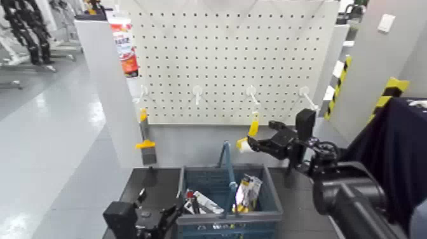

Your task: Put the yellow roller into the crate.

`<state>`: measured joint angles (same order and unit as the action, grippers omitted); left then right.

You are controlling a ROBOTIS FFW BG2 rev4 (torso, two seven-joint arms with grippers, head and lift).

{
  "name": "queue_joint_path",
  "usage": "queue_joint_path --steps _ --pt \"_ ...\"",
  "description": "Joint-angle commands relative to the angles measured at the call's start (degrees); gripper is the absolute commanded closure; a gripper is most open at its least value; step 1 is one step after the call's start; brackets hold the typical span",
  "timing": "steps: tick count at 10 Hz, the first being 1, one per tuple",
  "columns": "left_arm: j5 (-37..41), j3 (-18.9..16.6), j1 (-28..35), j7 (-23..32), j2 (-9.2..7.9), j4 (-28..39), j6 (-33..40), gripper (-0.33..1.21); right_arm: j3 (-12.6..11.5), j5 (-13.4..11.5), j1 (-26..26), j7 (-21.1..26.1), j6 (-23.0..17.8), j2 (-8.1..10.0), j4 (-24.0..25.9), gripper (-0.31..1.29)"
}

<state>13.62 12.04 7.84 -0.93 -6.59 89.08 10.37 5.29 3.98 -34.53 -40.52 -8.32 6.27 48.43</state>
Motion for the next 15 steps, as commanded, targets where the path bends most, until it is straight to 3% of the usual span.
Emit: queue_joint_path --steps 1,4,5,7,15 --pt "0.0 0.4 -0.3 0.0 -0.09 0.0 0.0 0.17 -1.0 -0.1 -3.1 -1.5 -1.5 -1.61 -5.5 0.21" --pt "0.0 0.4 -0.4 0.0 -0.18 -0.1 0.1 0.17 -1.0 -0.7 -3.3 -1.1 -1.0 -2.05 -5.5 1.08" --pt "0.0 0.4 -0.4 0.0 -0.27 -0.1 0.1 0.17 -1.0 -0.6 -3.3 -0.9 -0.6 -2.05 -5.3 1.18" --pt "0.0 0.4 -0.5 0.0 -0.44 -0.1 0.2 0.17 -1.0 -0.5 -3.3 -0.7 -0.4 -2.05 -4.8 1.25" --pt "0.2 0.8 -0.7 0.0 -0.97 -0.2 0.4 0.17 -1.0 0.6 -2.3 -1.1 -0.8 -2.05 -2.5 1.25"
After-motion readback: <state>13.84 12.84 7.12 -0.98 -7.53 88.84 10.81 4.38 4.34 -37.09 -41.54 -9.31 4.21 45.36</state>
